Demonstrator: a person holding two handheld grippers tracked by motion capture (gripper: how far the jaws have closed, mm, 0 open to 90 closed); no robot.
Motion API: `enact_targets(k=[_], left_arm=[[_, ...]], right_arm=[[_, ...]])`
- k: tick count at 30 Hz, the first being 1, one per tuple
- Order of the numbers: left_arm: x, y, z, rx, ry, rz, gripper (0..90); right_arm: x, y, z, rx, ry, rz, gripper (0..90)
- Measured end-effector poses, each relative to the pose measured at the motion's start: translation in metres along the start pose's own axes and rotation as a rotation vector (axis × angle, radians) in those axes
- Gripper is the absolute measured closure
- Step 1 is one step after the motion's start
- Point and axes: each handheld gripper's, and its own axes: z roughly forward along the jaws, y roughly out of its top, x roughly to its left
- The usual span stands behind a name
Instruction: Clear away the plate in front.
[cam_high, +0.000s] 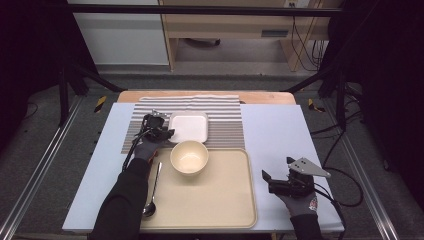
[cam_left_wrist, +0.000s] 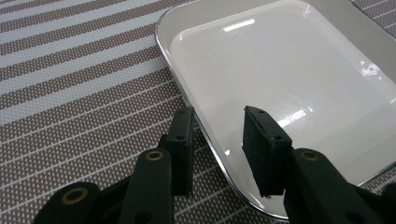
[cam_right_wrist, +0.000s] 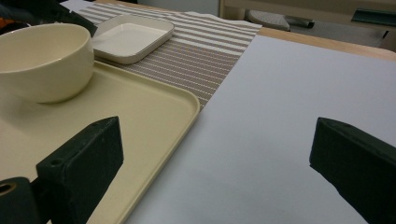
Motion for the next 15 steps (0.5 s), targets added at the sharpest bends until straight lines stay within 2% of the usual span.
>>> enact_targets(k=[9,15], left_arm=[[0.0028,-0.0016,0.0026,0.031,0.012,-0.026,70.8],[0.0028,-0.0011,0.0027,0.033,0.015,-0.051,75.1]], right_arm=[[0.0,0.0,0.0001,0.0,0.001,0.0,3.2],[0.0005,-0.0001,0.0002,0.003,0.004,0.004,3.2]])
